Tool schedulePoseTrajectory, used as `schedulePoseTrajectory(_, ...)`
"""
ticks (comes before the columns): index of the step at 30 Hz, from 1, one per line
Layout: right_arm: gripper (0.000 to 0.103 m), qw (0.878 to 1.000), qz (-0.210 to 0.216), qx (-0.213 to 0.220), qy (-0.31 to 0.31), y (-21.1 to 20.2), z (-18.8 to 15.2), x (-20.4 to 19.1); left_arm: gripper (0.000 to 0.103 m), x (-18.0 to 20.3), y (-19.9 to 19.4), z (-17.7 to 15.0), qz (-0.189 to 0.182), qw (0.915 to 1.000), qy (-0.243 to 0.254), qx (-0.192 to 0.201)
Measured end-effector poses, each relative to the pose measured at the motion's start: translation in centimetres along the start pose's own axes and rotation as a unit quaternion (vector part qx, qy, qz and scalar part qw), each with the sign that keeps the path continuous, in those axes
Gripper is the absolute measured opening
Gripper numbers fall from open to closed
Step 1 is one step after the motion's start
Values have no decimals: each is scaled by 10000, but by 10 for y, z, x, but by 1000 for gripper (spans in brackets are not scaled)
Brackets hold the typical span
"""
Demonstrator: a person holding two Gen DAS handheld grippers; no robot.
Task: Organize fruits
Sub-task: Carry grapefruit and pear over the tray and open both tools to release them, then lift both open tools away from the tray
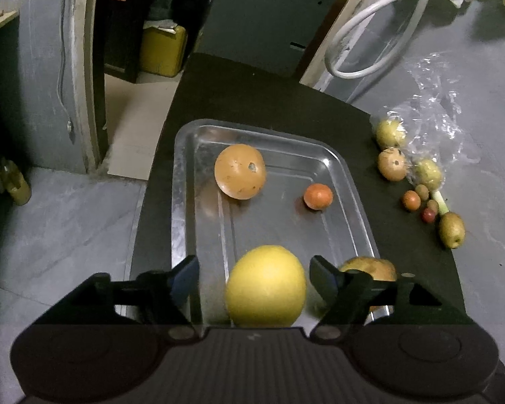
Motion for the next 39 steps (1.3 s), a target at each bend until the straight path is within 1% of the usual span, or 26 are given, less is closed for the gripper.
schedulePoseTrajectory(4, 99, 9999, -77, 87, 37, -17, -11, -1, 88, 0, -15, -8, -28, 10000, 58, 62)
schedulePoseTrajectory(6, 101, 9999, -121, 115, 42, -26, -16, -2, 93, -1, -21, -12, -41, 9999, 92, 66)
schedulePoseTrajectory(7, 102, 9998, -144, 130, 47, -30, -19, -2, 94, -1, -25, -15, -56, 9999, 116, 62)
schedulePoseTrajectory(9, 102, 9997, -183, 149, 57, -39, -25, -3, 98, -3, -31, -23, -63, 9998, 165, 45)
schedulePoseTrajectory(11, 102, 9996, -223, 138, 67, -46, -31, -4, 100, -5, -37, -31, -63, 9997, 222, -9)
schedulePoseTrajectory(14, 102, 9994, -303, 95, 105, -55, -40, -5, 101, -8, -45, -46, -79, 9994, 303, -116)
schedulePoseTrajectory(18, 102, 9988, -424, 61, 242, -68, -51, -4, 102, -11, -57, -63, -86, 9988, 459, -149)
schedulePoseTrajectory(22, 102, 9967, -728, -5, 346, -78, -58, 2, 102, -11, -63, -75, -116, 9976, 648, -219)
schedulePoseTrajectory(29, 102, 9889, -1314, -282, 639, -92, -71, 30, 102, 3, -57, -84, -254, 9942, 910, -512)
schedulePoseTrajectory(35, 102, 9833, -1543, -345, 901, -105, -81, 51, 102, 23, -53, -87, -394, 9917, 1056, -615)
schedulePoseTrajectory(39, 102, 9824, -1498, -256, 1086, -114, -80, 62, 102, 38, -53, -84, -454, 9900, 1204, -586)
Point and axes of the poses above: each gripper's, at about its wrist camera, not at the fingertips, and y roughly the way its jaws point, x to its right, z to its top, the point moved 4 cm from there along y, roughly the way its jaws point, and after that the axes turned 9 degrees about -x, right-handed, at the moved point
